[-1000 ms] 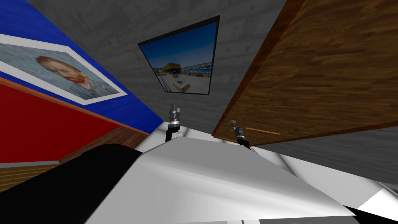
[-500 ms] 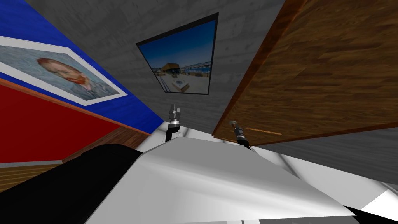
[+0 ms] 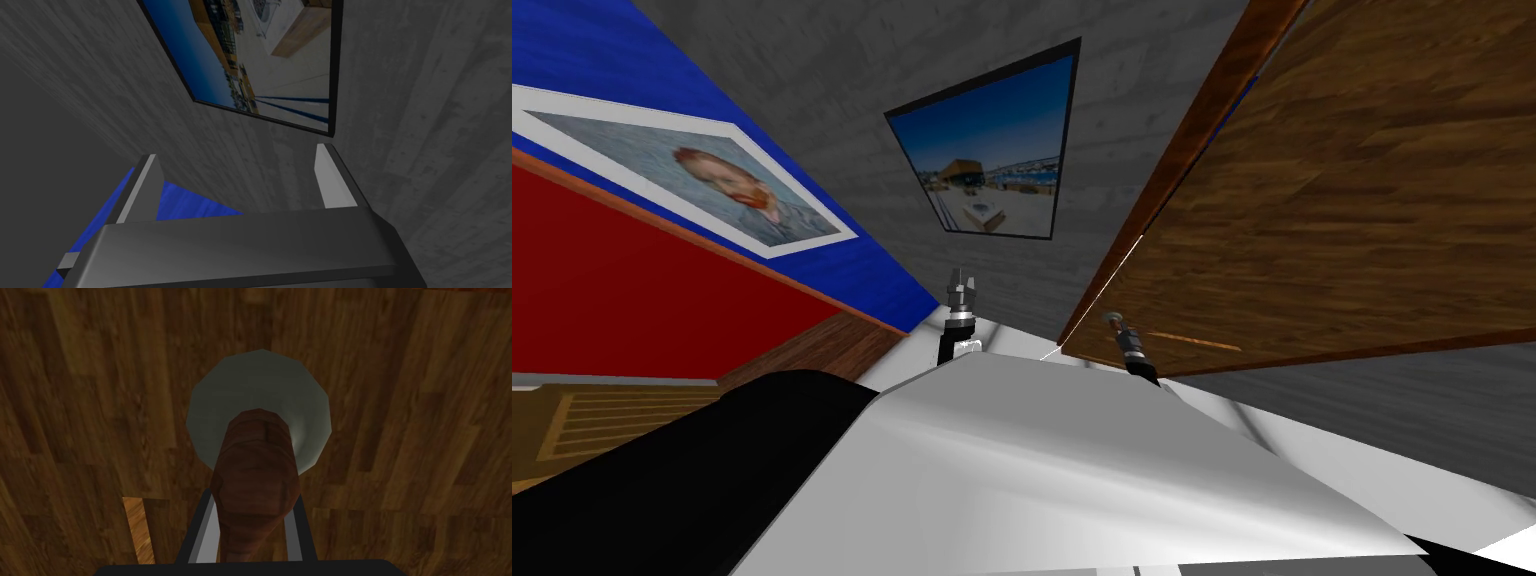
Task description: Pull the door open
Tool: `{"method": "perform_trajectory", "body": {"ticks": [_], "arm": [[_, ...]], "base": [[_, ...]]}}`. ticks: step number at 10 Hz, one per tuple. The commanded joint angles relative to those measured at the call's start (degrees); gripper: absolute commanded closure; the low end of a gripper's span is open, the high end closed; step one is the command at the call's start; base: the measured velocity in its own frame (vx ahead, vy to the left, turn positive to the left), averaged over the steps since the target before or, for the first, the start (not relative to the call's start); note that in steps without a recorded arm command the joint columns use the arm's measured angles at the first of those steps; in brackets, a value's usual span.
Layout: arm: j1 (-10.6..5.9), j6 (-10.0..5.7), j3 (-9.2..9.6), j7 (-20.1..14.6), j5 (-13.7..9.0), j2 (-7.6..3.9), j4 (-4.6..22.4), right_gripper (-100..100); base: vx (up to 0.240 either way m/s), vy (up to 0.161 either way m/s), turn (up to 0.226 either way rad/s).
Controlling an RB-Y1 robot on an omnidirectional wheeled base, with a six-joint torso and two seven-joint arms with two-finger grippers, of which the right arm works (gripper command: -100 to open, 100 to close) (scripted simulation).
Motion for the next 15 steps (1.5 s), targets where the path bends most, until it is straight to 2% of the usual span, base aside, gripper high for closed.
{"method": "perform_trajectory", "body": {"ticks": [1, 5, 6, 7, 8, 12, 15], "arm": [[0.29, -1.56, 0.58, -0.74, 0.26, -0.66, 0.98, 100], [3.04, -5.61, 2.85, -4.18, 1.06, -3.73, 1.07, 100], [3.37, -6.10, 3.12, -4.59, 1.16, -4.10, 1.08, 100], [2.93, -5.60, 3.19, -4.30, 1.16, -3.56, 1.38, 100], [3.90, -7.32, 3.73, -5.11, 1.29, -4.28, 1.77, 100], [5.39, -10.17, 4.37, -6.26, 1.41, -5.67, 2.33, 100], [7.20, -13.64, 5.16, -7.65, 1.55, -7.37, 3.01, 100]], "base": [[-0.188, -0.072, 0.132], [-0.234, -0.092, 0.190], [-0.230, -0.070, 0.159], [-0.101, -0.018, 0.029], [-0.154, -0.074, 0.166], [-0.195, -0.053, 0.134], [-0.208, -0.080, 0.165]]}}
